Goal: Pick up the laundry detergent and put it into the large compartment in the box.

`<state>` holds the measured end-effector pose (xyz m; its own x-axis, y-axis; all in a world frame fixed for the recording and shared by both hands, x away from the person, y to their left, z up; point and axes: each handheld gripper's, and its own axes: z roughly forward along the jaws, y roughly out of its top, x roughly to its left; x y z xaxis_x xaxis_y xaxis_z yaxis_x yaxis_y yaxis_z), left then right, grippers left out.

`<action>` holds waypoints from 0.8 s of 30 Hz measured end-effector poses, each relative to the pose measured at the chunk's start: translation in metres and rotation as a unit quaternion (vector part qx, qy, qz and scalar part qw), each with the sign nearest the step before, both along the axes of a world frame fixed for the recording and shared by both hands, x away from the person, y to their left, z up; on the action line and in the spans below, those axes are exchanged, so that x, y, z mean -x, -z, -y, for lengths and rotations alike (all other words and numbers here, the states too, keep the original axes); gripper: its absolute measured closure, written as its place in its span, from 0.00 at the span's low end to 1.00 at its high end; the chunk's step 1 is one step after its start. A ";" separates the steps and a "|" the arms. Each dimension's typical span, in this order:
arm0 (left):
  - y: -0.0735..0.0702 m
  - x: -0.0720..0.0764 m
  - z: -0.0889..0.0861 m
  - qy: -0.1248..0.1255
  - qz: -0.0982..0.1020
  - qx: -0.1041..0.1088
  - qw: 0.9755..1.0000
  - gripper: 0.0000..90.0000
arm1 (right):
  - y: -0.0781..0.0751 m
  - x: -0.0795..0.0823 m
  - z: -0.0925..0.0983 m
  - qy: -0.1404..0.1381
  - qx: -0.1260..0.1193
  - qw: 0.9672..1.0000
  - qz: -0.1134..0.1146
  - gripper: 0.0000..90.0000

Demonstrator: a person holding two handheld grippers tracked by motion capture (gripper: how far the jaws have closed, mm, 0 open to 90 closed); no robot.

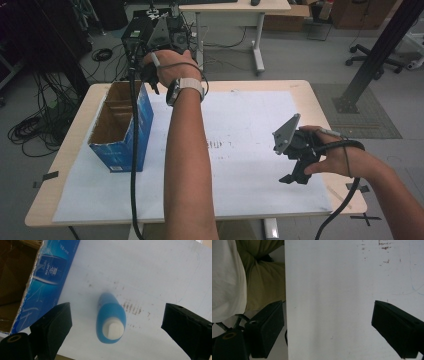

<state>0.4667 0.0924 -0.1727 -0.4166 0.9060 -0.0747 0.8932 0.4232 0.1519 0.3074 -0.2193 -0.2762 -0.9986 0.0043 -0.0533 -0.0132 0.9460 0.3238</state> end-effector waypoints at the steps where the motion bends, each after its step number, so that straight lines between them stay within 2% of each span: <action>1: 0.000 0.000 0.000 0.000 0.000 0.000 1.000 0.10 | 0.000 0.000 0.000 0.000 0.000 1.000 0.000 0.13; 7: 0.006 0.004 0.007 0.005 -0.003 0.001 1.000 0.10 | 0.001 0.001 -0.002 -0.002 -0.002 1.000 0.000 0.13; 14: 0.013 0.008 0.008 -0.002 -0.001 0.005 1.000 0.10 | 0.000 0.003 -0.002 -0.005 -0.003 1.000 0.001 0.13; 24: 0.024 0.013 0.013 0.002 -0.006 0.002 1.000 0.11 | 0.001 0.006 -0.003 -0.009 -0.004 1.000 0.003 0.13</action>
<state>0.4539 0.0792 -0.1965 -0.4146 0.9070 -0.0736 0.8963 0.4210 0.1394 0.3011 -0.2168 -0.2771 -0.9982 -0.0138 -0.0589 -0.0326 0.9431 0.3310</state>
